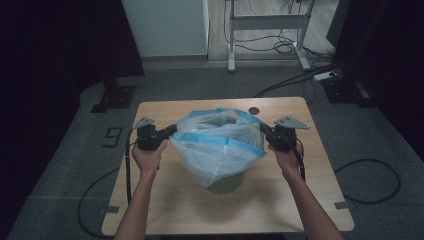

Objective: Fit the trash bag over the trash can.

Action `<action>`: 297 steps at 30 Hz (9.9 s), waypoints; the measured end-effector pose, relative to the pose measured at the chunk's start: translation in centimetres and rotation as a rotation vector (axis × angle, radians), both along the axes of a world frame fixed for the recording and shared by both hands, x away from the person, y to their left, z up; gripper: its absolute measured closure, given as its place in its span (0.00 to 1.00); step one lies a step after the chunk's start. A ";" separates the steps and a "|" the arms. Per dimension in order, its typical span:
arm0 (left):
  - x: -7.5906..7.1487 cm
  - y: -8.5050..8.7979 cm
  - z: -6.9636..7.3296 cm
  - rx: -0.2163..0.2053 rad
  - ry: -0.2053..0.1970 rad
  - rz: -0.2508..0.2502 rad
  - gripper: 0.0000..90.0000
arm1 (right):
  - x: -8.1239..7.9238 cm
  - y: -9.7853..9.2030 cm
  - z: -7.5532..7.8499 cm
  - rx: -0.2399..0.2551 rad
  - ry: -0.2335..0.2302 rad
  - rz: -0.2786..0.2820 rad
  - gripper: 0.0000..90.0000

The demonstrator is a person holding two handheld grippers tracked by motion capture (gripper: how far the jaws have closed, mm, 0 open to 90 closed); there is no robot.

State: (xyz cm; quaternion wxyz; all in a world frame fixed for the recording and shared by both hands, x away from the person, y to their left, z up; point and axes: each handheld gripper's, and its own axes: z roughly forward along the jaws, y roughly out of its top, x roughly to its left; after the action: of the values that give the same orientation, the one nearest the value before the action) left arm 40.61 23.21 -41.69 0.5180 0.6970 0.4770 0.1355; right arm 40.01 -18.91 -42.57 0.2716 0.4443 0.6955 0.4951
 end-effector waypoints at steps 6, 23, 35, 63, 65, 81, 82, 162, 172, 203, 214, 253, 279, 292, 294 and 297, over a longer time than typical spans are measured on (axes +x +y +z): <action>0.6 -0.4 -1.5 0.009 0.080 -0.023 0.99 | 1.0 0.8 -1.5 0.019 0.086 0.058 0.99; 0.1 -1.5 -3.3 0.028 0.156 -0.085 0.99 | 1.1 0.1 -3.9 -0.011 0.214 0.079 0.99; -0.6 -0.9 -3.6 0.017 0.165 -0.089 0.98 | -0.3 -1.8 -3.8 0.007 0.174 0.036 0.84; -1.6 -0.4 -2.3 -0.002 0.093 -0.073 0.95 | -4.8 2.7 3.3 -0.017 0.011 0.466 0.42; -1.6 -0.3 -2.3 0.000 0.091 -0.071 0.95 | -5.2 2.9 3.2 -0.058 0.003 0.478 0.59; -2.9 0.4 -2.1 0.003 0.077 -0.071 0.95 | -12.7 1.0 2.4 0.009 -0.197 0.586 0.98; -3.0 0.4 -2.1 0.003 0.077 -0.072 0.95 | -13.3 1.1 1.9 0.003 -0.196 0.606 0.98; -4.8 0.6 -2.1 0.086 0.025 -0.081 0.48 | -10.7 -0.1 -7.7 -0.020 -0.074 0.427 0.69; -7.1 2.4 0.0 0.081 -0.095 -0.135 0.33 | -11.2 -1.5 -7.5 0.031 -0.079 0.387 0.57; -3.1 -4.3 7.0 0.145 -0.235 -0.612 0.34 | -11.4 -4.6 -7.7 0.132 -0.076 0.337 0.49; -0.4 -6.9 8.2 0.132 -0.196 -0.697 0.37 | -11.3 -4.6 -8.0 0.130 -0.070 0.335 0.49; 1.1 -17.9 5.5 0.740 0.080 -0.858 0.44 | -11.7 -4.3 -8.0 0.105 -0.064 0.352 0.49; 0.1 -15.3 5.8 0.782 0.113 -0.822 0.52 | -11.7 -4.1 -8.2 0.097 -0.052 0.346 0.49; -0.4 -14.0 6.6 0.695 0.034 -0.758 0.36 | -11.7 -4.5 -8.1 0.103 -0.057 0.334 0.49; -0.8 -13.2 7.2 0.646 0.000 -0.739 0.34 | -11.7 -4.5 -8.1 0.103 -0.058 0.332 0.48; -2.1 -11.4 8.2 0.555 -0.080 -0.675 0.33 | -11.7 -4.5 -8.1 0.102 -0.059 0.329 0.48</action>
State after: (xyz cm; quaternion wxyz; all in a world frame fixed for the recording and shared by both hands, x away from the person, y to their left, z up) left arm 38.53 11.85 -33.51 0.3445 0.9208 0.1476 0.1083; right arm 28.30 -23.41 -50.67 0.1842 0.3231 0.7244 0.5804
